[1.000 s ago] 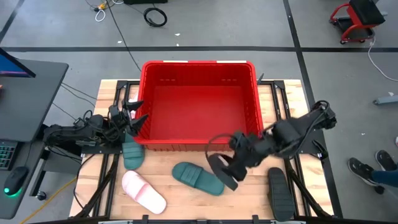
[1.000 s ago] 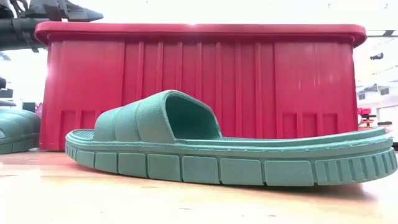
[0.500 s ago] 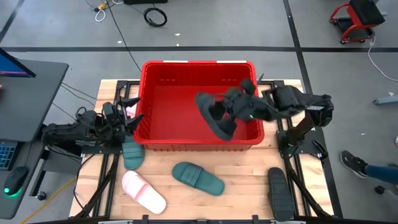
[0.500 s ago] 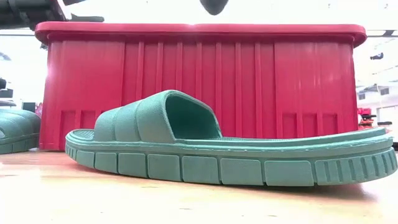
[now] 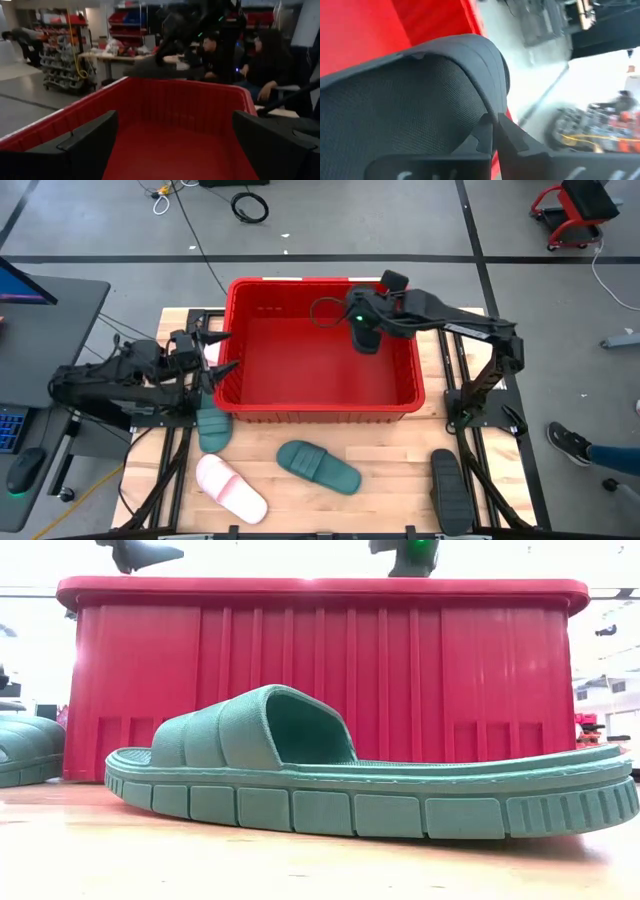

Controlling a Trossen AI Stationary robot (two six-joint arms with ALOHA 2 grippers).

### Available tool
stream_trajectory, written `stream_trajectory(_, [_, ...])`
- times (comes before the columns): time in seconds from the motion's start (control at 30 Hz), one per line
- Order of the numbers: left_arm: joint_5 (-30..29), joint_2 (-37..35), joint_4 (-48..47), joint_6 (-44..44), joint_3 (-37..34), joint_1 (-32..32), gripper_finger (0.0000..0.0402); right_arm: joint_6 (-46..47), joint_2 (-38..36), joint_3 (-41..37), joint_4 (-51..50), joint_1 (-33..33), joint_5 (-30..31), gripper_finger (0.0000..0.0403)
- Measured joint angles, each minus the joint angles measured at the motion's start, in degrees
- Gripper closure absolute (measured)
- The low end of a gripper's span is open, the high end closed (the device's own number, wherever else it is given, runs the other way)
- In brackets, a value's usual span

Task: Pick and place slides into bin
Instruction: Put the left black slide into the red bin

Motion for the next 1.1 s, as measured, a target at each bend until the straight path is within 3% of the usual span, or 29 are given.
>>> stream_trajectory(0.27, [0.02,7.4,-7.0,-11.57,12.8,0.0,0.0005,-11.97,0.02,-19.93,16.7,-1.39,5.39,0.0396])
stream_trajectory(0.57, [0.0,8.7,-6.83,-11.41,23.21,0.0,0.0005,-13.18,0.02,-34.08,27.47,-1.39,4.61,0.0395])
stream_trajectory(0.87, [-0.07,8.86,-4.15,-8.04,24.96,0.07,0.0005,-12.22,0.0,-39.97,30.25,-1.8,3.89,0.0395])
stream_trajectory(1.1, [-0.07,10.21,-3.89,-8.44,24.89,0.17,0.0005,-13.14,0.0,-45.8,38.6,-1.73,3.57,0.0395])
